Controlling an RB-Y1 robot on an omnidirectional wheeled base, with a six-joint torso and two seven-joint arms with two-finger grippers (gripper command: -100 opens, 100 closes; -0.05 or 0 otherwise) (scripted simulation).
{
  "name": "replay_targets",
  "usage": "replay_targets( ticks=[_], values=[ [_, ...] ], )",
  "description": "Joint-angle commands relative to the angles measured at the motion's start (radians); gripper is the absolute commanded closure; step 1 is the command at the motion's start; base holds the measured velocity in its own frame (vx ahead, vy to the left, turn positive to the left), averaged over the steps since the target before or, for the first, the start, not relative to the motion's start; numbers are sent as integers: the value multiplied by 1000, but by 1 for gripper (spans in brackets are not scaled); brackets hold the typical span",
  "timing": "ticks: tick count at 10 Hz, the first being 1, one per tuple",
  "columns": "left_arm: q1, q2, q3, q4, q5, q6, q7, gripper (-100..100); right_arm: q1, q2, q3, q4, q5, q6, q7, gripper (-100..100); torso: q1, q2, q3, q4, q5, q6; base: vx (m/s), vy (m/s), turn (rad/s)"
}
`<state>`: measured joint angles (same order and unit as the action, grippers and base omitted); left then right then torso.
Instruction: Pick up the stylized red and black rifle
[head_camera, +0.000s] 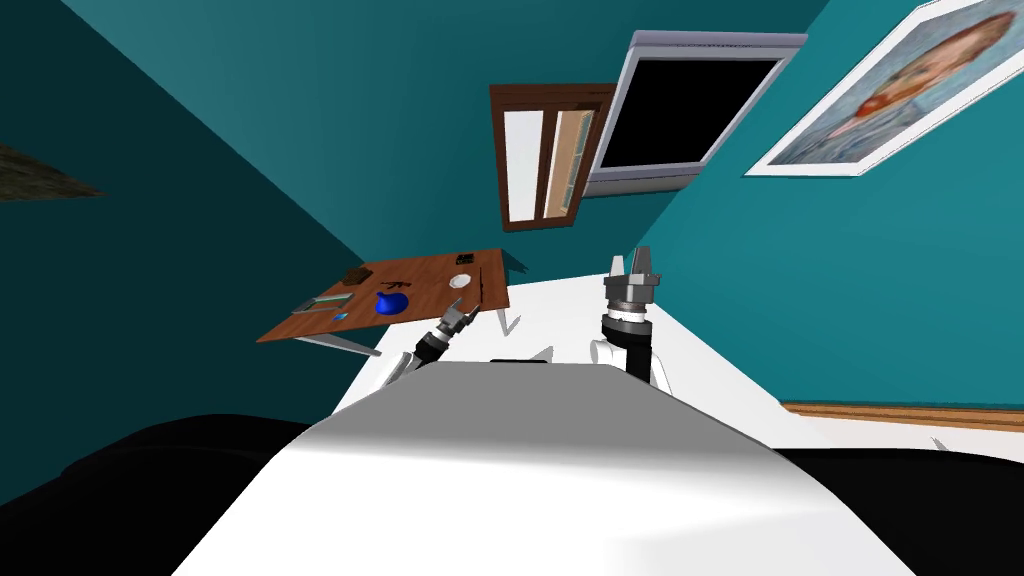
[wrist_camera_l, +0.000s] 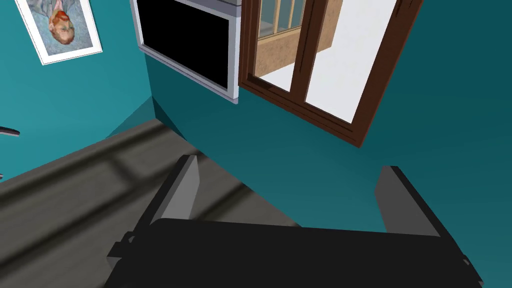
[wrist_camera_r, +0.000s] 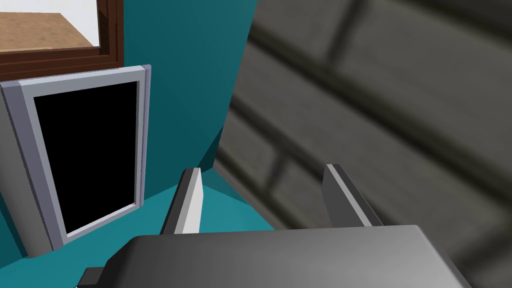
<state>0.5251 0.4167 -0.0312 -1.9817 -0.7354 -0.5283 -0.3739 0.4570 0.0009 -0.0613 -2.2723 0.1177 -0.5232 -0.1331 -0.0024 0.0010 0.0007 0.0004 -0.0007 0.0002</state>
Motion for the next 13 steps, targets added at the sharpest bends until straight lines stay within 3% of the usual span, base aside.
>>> replay_targets(
  ticks=[1,2,3,5,6,7,8,10,11,12,13],
  values=[
    [3,9,-9,11,-50,-3,-22,-100,0,0,0,0,0,0,0,0,0,0,0,0,0,0,-10,-54,-73],
    [3,9,-9,11,-63,-3,-22,-100,0,0,0,0,0,0,0,0,0,0,0,0,0,0,-3,-24,5],
    [4,38,-21,43,-102,-11,-57,-100,0,0,0,0,0,0,0,0,1,0,0,0,0,-1,-4,-58,-155],
    [4,38,-21,43,-140,-11,-57,-100,0,0,0,0,0,0,0,0,0,0,0,0,0,0,-2,-39,-23],
    [3,69,-33,76,-181,-19,-93,-100,0,0,0,0,0,0,0,0,2,-1,0,0,0,-1,1,-59,-146],
    [3,69,-33,76,-215,-19,-93,-100,0,0,0,0,0,0,0,0,0,-1,0,0,0,0,5,-54,-75],
    [2,101,-45,99,-247,-26,-119,-100,0,0,0,0,0,0,0,0,0,-1,0,0,0,-1,18,-61,-188],
    [2,101,-45,109,-298,-26,-127,-100,0,0,0,0,0,0,0,0,0,-2,-1,0,0,-1,12,-35,-15],
    [1,135,-58,142,-333,-32,-161,-100,0,0,0,0,0,0,0,0,2,-1,-1,0,0,-1,16,-39,-184],
    [1,135,-58,142,-366,-32,-161,-100,0,0,0,0,0,0,0,0,1,-2,-1,0,0,0,22,-33,-79],
    [0,170,-71,175,-400,-39,-194,-100,0,0,0,0,0,0,0,0,1,-2,-1,0,0,-1,40,-46,-145]
  ],
)
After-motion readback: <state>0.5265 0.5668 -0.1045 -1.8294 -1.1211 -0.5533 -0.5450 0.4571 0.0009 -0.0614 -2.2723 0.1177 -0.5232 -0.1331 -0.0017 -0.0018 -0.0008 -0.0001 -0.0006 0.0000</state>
